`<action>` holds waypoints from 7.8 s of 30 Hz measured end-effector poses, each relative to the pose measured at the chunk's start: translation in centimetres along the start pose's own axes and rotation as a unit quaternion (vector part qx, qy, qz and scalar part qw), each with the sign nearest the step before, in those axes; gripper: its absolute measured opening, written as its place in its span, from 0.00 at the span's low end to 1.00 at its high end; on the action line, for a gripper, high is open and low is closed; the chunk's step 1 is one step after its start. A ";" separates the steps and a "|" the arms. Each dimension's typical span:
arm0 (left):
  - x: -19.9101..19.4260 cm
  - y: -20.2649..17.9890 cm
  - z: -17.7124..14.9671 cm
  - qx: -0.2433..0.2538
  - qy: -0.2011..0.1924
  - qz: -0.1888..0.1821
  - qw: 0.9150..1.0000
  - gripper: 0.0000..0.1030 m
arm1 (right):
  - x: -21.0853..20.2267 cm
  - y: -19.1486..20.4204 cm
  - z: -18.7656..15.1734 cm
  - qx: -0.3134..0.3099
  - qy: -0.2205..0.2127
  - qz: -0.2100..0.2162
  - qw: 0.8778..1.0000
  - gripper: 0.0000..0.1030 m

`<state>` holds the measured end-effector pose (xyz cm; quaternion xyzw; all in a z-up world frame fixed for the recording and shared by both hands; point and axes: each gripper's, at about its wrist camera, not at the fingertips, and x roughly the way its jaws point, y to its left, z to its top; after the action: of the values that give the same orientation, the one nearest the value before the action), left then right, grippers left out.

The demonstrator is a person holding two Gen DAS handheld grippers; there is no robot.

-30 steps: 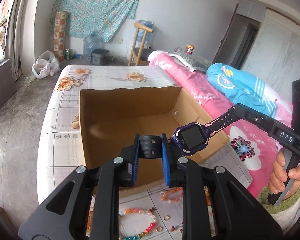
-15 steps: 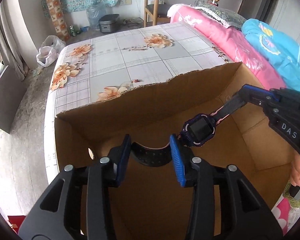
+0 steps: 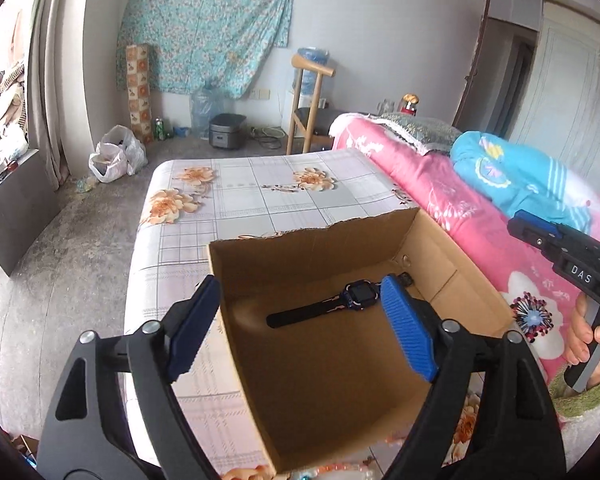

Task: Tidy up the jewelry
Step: 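Move the left gripper to the multicolored bead bracelet and grasp it, then lift the bead bracelet into the box and open the left gripper, then move the left gripper to a small gold ring and grasp it, then carry the gold ring into the box and open the left gripper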

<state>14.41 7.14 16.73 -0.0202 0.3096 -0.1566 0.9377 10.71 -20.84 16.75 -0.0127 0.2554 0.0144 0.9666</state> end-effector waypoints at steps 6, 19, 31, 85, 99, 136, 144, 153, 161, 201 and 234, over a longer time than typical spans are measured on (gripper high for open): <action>-4.2 1.7 -6.3 -0.031 0.022 0.050 0.998 0.88 | -6.6 0.5 -4.8 0.010 -0.031 -0.003 0.999 0.42; 1.5 2.6 -18.3 -0.040 0.143 0.114 0.982 0.88 | -2.8 5.5 -16.6 0.005 0.143 -0.021 0.989 0.69; 3.8 1.7 -19.4 -0.010 0.162 0.110 0.981 0.92 | -4.0 6.1 -14.3 -0.035 0.115 -0.087 0.989 0.94; -0.3 2.2 -20.5 0.018 0.119 0.051 0.991 0.08 | 2.2 14.6 -17.0 0.041 0.222 0.161 0.961 0.29; -0.2 2.6 -20.6 0.008 0.115 0.048 0.992 0.08 | 7.3 18.0 -17.0 -0.023 0.260 0.143 0.955 0.18; 6.4 -1.3 -3.3 0.104 0.059 0.023 0.993 0.08 | 13.0 10.8 -3.0 0.058 0.239 0.185 0.951 0.10; 5.8 -0.4 -2.9 0.106 0.039 0.033 0.993 0.08 | 13.7 10.1 -3.7 0.094 0.235 0.186 0.949 0.10; -1.1 0.8 -5.0 0.057 -0.035 0.015 0.998 0.26 | 6.7 6.3 -3.8 0.095 0.159 0.178 0.967 0.35; -5.7 0.3 -11.5 0.020 -0.033 -0.028 0.999 0.58 | -2.4 2.6 -8.4 0.102 0.095 0.173 0.975 0.46; -1.5 -8.1 -23.3 0.092 0.072 0.031 0.993 0.57 | -3.3 4.6 -21.5 0.117 0.146 0.104 0.977 0.68; 1.0 -6.2 -22.5 0.084 0.091 0.016 0.992 0.09 | 1.8 11.4 -20.1 0.021 0.192 0.125 0.973 0.29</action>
<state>0.23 2.27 -1.20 0.0776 0.3800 -0.1680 0.9063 1.94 -10.09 -1.84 0.0372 0.4358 0.1272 0.8902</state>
